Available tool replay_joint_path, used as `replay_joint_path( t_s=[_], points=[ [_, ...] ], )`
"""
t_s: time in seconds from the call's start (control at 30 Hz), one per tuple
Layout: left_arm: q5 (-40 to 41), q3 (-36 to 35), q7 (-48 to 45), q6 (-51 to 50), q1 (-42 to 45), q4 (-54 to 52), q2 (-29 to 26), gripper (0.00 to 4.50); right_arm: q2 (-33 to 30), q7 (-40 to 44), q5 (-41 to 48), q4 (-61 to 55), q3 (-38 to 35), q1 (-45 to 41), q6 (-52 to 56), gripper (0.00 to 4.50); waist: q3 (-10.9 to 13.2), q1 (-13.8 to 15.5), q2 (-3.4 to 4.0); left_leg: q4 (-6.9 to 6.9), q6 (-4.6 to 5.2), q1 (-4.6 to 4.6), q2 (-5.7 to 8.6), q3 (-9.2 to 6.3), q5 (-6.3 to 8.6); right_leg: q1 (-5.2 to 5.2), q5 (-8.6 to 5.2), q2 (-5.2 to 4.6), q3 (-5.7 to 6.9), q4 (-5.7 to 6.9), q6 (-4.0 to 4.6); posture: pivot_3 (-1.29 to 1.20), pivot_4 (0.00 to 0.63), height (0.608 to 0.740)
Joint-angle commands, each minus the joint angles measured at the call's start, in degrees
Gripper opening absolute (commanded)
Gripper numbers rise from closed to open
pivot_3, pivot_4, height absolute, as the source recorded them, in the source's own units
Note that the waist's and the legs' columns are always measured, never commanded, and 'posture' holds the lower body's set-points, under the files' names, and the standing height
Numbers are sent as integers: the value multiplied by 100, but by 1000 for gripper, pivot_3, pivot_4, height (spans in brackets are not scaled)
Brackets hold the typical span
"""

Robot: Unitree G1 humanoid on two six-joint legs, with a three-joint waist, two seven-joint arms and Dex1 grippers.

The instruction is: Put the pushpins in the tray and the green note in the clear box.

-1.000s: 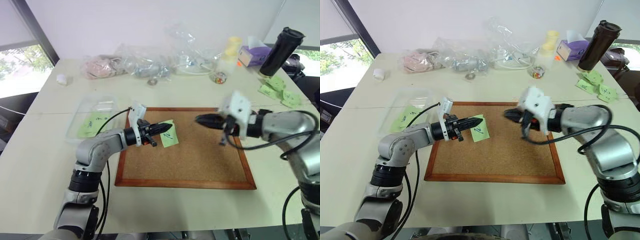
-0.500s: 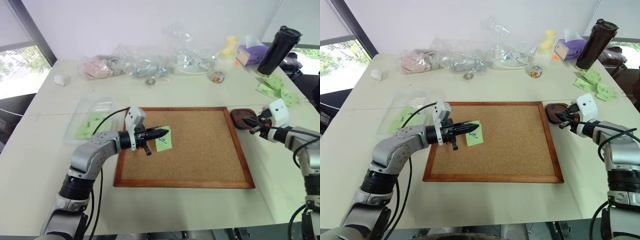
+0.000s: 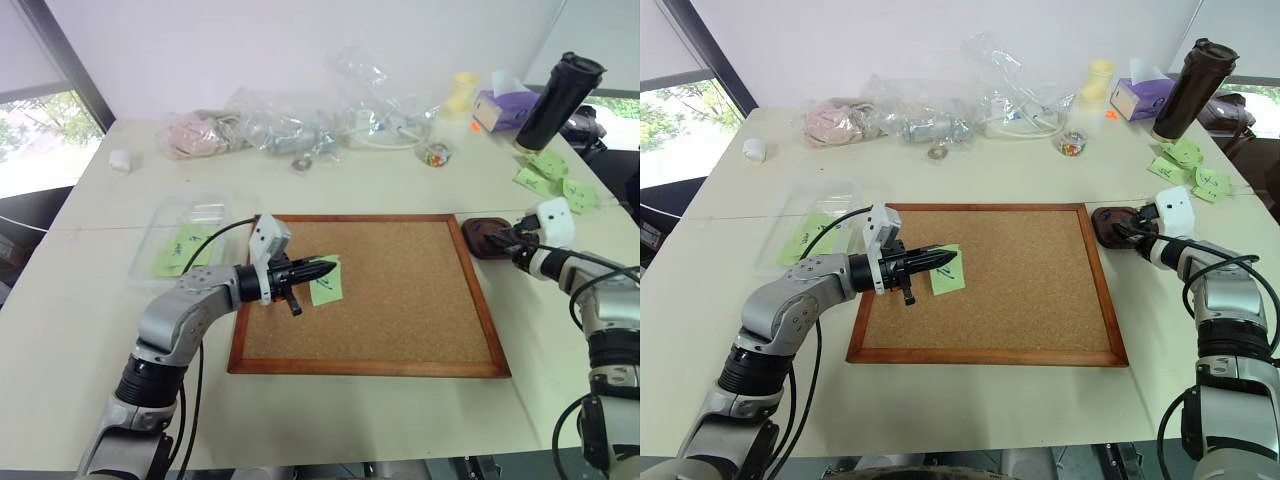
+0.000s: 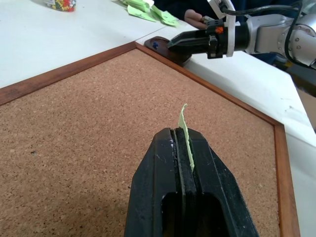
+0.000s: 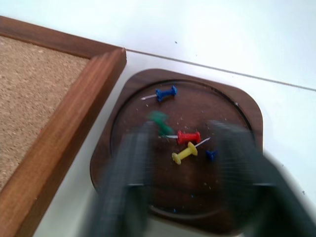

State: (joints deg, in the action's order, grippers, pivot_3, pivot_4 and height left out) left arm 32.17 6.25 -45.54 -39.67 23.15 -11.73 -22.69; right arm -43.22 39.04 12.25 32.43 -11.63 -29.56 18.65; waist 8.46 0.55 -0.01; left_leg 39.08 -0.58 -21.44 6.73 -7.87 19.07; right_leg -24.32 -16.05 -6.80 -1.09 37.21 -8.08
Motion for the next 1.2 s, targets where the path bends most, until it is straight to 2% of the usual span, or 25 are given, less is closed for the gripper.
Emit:
replay_joint_path(
  t_s=[0.03,0.2,0.43,0.53,0.63,0.83,0.97,1.1,1.2],
  points=[
    [13,-67,11,66,-32,-251,-54,0,-30,30,74,-171,-124,-108,-28,3994,0,-2,0,0,0,0,0,0,0,0,0,0,0,0,0,0,150,740],
    [12,-92,23,75,-24,-243,-59,0,-51,117,237,-628,-211,-38,152,3994,0,-1,0,0,0,0,0,0,0,0,0,0,0,0,0,0,150,740],
    [29,-264,120,82,85,-284,-161,0,-120,514,1061,-2669,-243,265,1407,3994,0,4,1,0,0,-1,-1,-1,0,-1,0,0,0,0,0,0,150,740],
    [140,-612,313,30,217,-293,-224,0,-224,1051,1650,-4086,177,510,2075,3994,0,13,0,0,0,-2,-1,-5,0,-1,0,0,1,0,0,0,150,740],
    [192,-1110,641,-2,381,-282,-368,0,-202,1341,1932,-4990,638,539,2372,3994,2,5,-2,0,0,-3,-5,-6,0,-2,0,0,1,0,0,0,150,740],
    [120,-1965,1203,23,570,-204,-796,0,-29,1336,2026,-5453,1106,448,2489,3994,3,19,-4,0,0,-2,-3,-6,1,-2,0,0,1,-1,0,0,150,740],
    [-70,-2605,1343,174,331,305,-1360,0,92,1353,1915,-5375,1383,332,2358,3994,4,12,-6,0,0,-2,-3,-7,0,-2,0,0,3,-1,0,0,150,740],
    [-293,-2724,1097,510,-27,960,-1750,0,127,1421,1755,-5219,1564,222,2200,3994,4,-17,-6,-9,0,0,-4,-7,0,-7,0,0,3,1,0,0,150,740],
    [-349,-2705,989,599,-105,1240,-1828,0,152,1464,1679,-5158,1641,184,2119,3994,9,30,-14,-1,0,-3,-1,-9,0,-4,0,0,6,0,0,0,150,740]
  ],
)
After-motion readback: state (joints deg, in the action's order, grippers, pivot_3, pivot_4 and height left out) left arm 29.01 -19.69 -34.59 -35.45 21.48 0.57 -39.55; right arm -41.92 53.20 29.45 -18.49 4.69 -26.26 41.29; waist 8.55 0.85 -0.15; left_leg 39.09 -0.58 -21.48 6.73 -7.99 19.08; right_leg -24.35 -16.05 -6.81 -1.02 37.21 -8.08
